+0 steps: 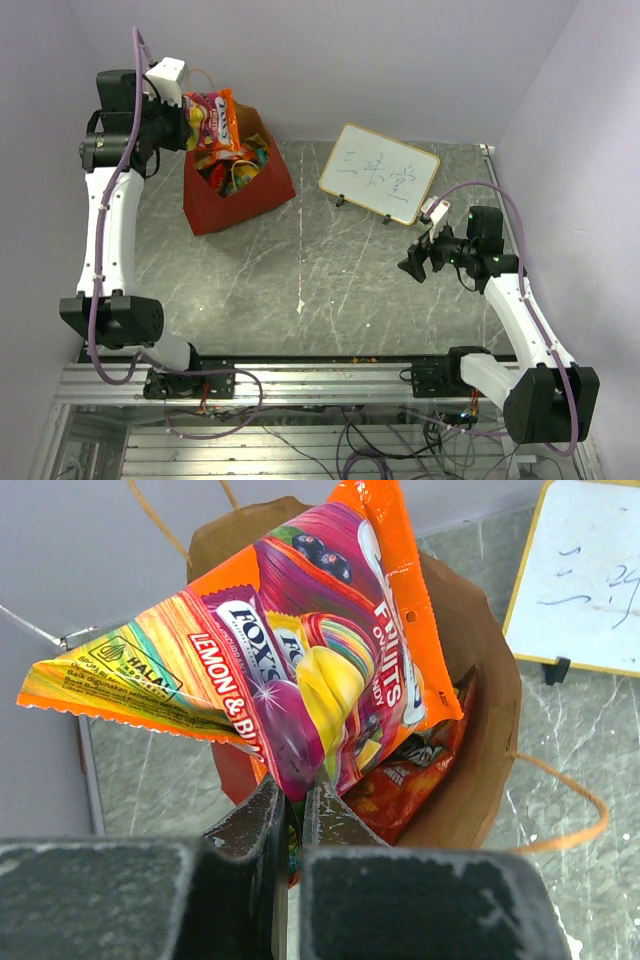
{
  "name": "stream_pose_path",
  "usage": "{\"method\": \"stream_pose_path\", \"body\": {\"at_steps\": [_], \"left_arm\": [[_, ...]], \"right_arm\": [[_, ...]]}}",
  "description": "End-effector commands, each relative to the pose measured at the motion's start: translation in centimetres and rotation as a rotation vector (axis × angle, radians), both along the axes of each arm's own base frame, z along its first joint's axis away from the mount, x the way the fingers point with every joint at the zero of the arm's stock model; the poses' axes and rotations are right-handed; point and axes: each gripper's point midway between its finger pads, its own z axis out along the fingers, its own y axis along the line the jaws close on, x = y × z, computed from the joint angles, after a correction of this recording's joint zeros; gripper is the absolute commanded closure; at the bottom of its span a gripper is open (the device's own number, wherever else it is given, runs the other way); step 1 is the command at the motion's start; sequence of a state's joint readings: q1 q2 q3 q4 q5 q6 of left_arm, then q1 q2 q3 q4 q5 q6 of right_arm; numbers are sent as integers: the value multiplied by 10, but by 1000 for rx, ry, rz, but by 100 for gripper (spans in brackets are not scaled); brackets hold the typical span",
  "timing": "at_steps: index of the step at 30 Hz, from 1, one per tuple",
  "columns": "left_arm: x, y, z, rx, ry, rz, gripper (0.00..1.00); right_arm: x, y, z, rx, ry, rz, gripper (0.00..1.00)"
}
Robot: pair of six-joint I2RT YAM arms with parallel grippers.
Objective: Place the snacks into the paper bag
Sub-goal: Place the snack in the paper bag.
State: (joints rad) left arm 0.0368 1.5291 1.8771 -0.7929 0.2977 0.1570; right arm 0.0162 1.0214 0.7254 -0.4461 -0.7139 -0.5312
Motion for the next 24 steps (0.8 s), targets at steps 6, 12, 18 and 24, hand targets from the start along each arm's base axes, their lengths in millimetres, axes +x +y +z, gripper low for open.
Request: {"method": "stream_pose_path", "body": {"at_steps": [6, 12, 18, 24], "left_arm": [[42, -6, 15, -44, -59, 74, 93], [52, -25, -11, -86, 44, 53, 93], [55, -41, -43, -137, 153, 24, 93], [56, -45, -69, -142, 223, 45, 93]], "right_arm": [[1, -2, 0, -4, -18, -7, 5], [1, -3, 0, -5, -17, -8, 5], [1, -3, 0, -8, -22, -13, 5], [2, -3, 1, -4, -25, -13, 4]]}}
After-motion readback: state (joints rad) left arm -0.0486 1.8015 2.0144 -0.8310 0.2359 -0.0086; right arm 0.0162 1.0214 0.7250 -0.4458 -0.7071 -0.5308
